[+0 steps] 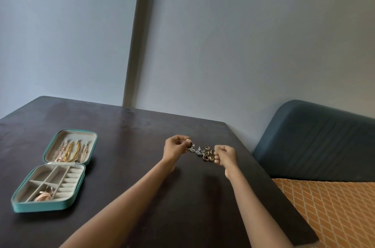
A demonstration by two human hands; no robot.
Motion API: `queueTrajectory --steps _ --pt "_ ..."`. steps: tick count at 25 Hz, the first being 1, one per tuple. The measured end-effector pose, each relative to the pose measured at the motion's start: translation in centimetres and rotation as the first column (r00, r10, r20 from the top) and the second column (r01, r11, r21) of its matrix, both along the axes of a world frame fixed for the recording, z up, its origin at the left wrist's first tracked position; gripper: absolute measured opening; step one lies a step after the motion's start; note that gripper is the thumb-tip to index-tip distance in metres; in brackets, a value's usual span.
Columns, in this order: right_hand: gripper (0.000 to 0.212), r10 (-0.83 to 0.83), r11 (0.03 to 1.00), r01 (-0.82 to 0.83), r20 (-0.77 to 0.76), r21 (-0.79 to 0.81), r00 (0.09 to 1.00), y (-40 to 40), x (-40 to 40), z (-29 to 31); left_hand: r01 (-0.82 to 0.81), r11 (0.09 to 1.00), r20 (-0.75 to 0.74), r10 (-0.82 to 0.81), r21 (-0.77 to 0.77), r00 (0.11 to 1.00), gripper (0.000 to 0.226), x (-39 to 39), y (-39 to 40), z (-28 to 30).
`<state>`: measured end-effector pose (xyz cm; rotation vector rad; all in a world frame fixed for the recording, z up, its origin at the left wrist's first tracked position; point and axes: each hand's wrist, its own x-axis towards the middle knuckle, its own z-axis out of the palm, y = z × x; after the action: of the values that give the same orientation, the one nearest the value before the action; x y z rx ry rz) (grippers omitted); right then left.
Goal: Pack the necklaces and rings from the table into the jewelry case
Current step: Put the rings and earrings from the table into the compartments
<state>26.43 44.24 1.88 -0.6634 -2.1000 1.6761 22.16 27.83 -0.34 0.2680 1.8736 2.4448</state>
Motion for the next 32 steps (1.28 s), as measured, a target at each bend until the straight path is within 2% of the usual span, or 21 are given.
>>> queueTrajectory --steps 3,6,8,11,12,15,17,22,25,27,29,31,32 --pt "0.012 -0.029 0.945 -0.019 0.14 0.325 0.99 1.0 -0.4 -2.6 0.002 0.998 0.049 -0.005 0.067 0.999 0.013 -0.3 0.6 -0.9" --pt "0.026 -0.043 0.798 -0.096 0.215 0.595 0.976 1.5 -0.3 -3.5 0.031 0.996 0.06 -0.036 0.089 0.998 0.013 -0.7 1.2 -1.5" --pt "0.037 -0.029 0.721 -0.154 0.252 0.675 0.967 1.5 -0.1 -3.5 0.037 0.995 0.069 -0.043 0.093 0.997 0.011 -1.0 1.7 -1.8" --pt "0.04 0.007 0.649 -0.206 0.265 0.732 0.964 1.5 -0.3 -3.9 0.044 0.995 0.069 -0.05 0.085 0.996 0.009 -1.2 2.5 -2.2" --pt "0.039 0.002 0.655 -0.186 0.244 0.732 0.97 1.5 -0.4 -4.2 0.053 0.996 0.06 -0.058 0.078 0.997 0.009 -1.2 2.8 -2.3" --pt "0.034 -0.099 0.774 -0.003 0.125 0.633 0.987 1.4 -1.0 -3.9 0.074 0.995 0.04 -0.076 0.062 0.996 0.007 -1.3 3.2 -2.1" --pt "0.024 -0.119 0.796 0.015 0.132 0.606 0.984 1.4 -1.7 -3.4 0.072 0.994 0.045 -0.076 0.077 0.996 0.007 -1.7 3.3 -1.7" --pt "0.025 0.008 0.635 -0.292 0.371 0.715 0.929 1.7 -4.1 -2.6 0.112 0.993 0.041 -0.113 0.043 0.993 0.01 -2.9 3.0 -0.9" --pt "0.014 0.0 0.612 -0.291 0.368 0.735 0.93 2.0 -4.8 -2.2 0.149 0.989 0.028 -0.149 0.014 0.988 0.007 -3.2 2.5 -0.8" --pt "0.006 0.015 0.642 -0.26 0.327 0.721 0.945 2.1 -4.8 -1.9 0.149 0.989 0.02 -0.149 0.013 0.989 0.007 -3.2 2.2 -0.8" --pt "0.002 0.101 0.791 -0.212 0.219 0.575 0.97 1.9 -4.6 -1.6 0.135 0.991 0.017 -0.135 0.015 0.991 0.007 -3.2 1.7 -0.6" --pt "0.004 0.181 0.945 -0.189 0.055 0.267 0.982 1.2 -4.2 -1.0 0.114 0.993 0.026 -0.115 0.035 0.993 0.006 -3.1 1.2 -0.2" --pt "0.003 0.197 0.976 -0.194 -0.021 0.095 0.98 0.8 -3.8 -0.6 0.1 0.994 0.03 -0.102 0.054 0.994 0.006 -3.0 0.9 0.1"
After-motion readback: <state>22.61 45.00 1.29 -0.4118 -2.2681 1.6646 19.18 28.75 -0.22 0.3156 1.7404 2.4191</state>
